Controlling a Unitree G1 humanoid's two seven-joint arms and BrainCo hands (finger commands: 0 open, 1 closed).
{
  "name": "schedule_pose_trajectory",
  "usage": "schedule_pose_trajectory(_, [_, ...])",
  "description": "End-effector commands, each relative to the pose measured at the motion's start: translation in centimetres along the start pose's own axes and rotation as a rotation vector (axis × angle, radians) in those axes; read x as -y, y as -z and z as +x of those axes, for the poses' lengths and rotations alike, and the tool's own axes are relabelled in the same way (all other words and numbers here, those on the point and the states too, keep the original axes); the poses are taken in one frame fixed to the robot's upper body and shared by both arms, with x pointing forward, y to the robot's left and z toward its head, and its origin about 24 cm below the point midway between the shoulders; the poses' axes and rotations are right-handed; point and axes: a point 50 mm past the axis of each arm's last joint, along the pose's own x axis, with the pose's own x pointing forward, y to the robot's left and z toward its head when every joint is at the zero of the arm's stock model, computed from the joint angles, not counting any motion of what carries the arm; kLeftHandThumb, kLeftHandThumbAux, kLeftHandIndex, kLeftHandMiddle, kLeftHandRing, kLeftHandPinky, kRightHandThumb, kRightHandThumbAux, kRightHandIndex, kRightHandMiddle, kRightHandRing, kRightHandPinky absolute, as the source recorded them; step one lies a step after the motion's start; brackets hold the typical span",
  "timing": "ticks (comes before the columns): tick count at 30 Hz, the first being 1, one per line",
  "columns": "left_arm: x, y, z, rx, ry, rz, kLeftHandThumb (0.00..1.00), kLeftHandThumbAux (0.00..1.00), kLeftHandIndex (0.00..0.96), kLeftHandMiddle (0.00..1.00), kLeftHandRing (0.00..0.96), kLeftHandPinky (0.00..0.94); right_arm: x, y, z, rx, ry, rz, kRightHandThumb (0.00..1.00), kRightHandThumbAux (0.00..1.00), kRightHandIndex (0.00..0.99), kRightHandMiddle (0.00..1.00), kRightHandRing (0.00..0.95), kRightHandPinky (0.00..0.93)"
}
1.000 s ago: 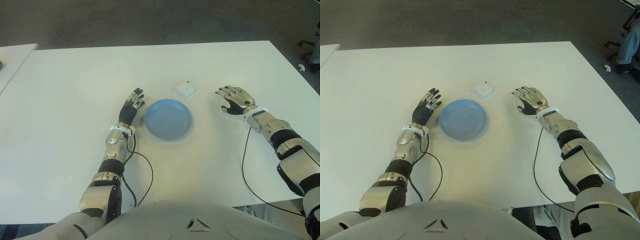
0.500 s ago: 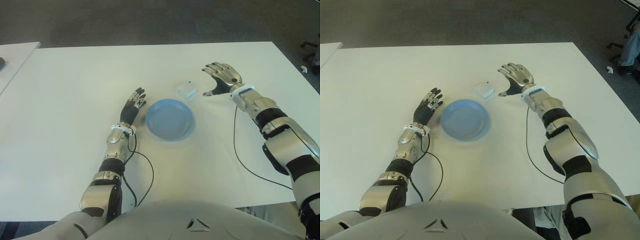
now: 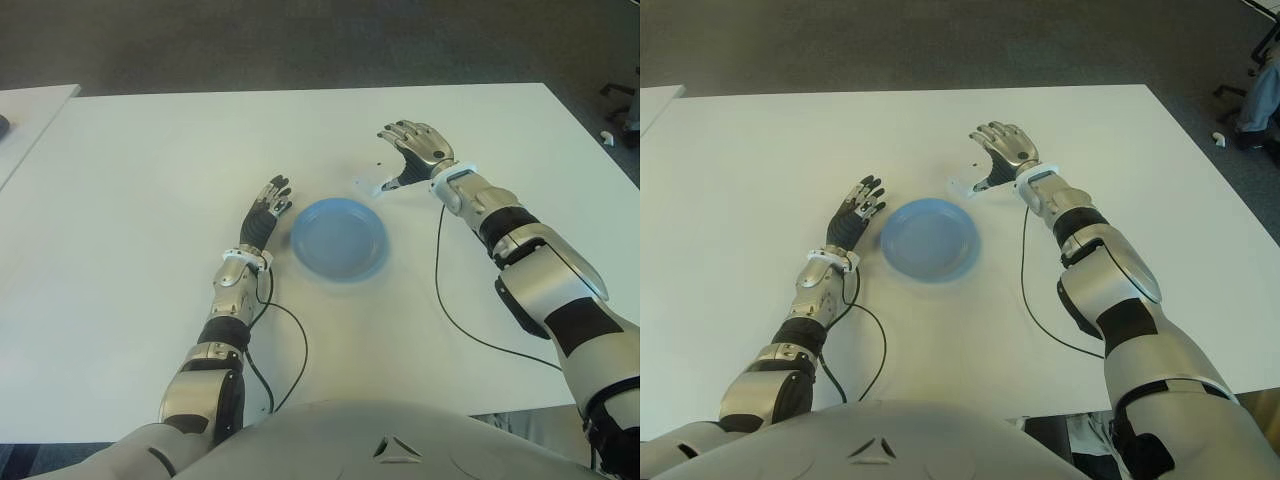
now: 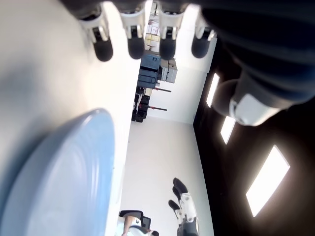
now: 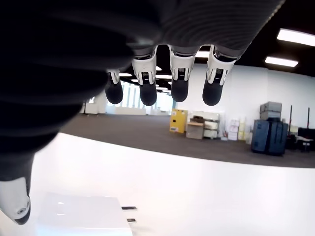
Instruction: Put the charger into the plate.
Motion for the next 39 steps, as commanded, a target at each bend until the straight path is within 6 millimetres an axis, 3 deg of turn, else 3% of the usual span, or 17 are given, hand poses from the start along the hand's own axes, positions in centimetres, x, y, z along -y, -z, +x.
schedule_pose_trajectory(1, [0.2,1.3,-0.7,-0.065,-0.014,-0.019,0.0,0.55,0.054,0.072,0.028,0.0,0.9,-0.5,0.8,-0.01,-0.006,0.043,0.0,0.599,0.0,0.0,0.0,0.0])
schedule_pose_trajectory(22, [0.3,1.3,-0.9,-0.071,-0.011,-0.029,0.0,0.518,0.075,0.089,0.034,0.0,1.6,-3.4,2.3,0.047,-0.11,0.32,0.0,0.646,0.0,0.0,0.0,0.0])
schedule_pose_trajectory(30, [0.5,1.3,-1.0,-0.068,-0.005,-0.021,0.0,0.525,0.072,0.088,0.031,0.0,0.0,-4.8,2.2,0.017,-0.176,0.436,0.0,0.65,0.0,0.0,0.0,0.0])
schedule_pose_trajectory(39, [0.6,1.1,-1.0,-0.066,-0.007,-0.014,0.0,0.525,0.074,0.084,0.031,0.003,-1.5,-5.4,2.0,-0.081,-0.244,0.786,0.0,0.631,0.0,0.0,0.0,0.0])
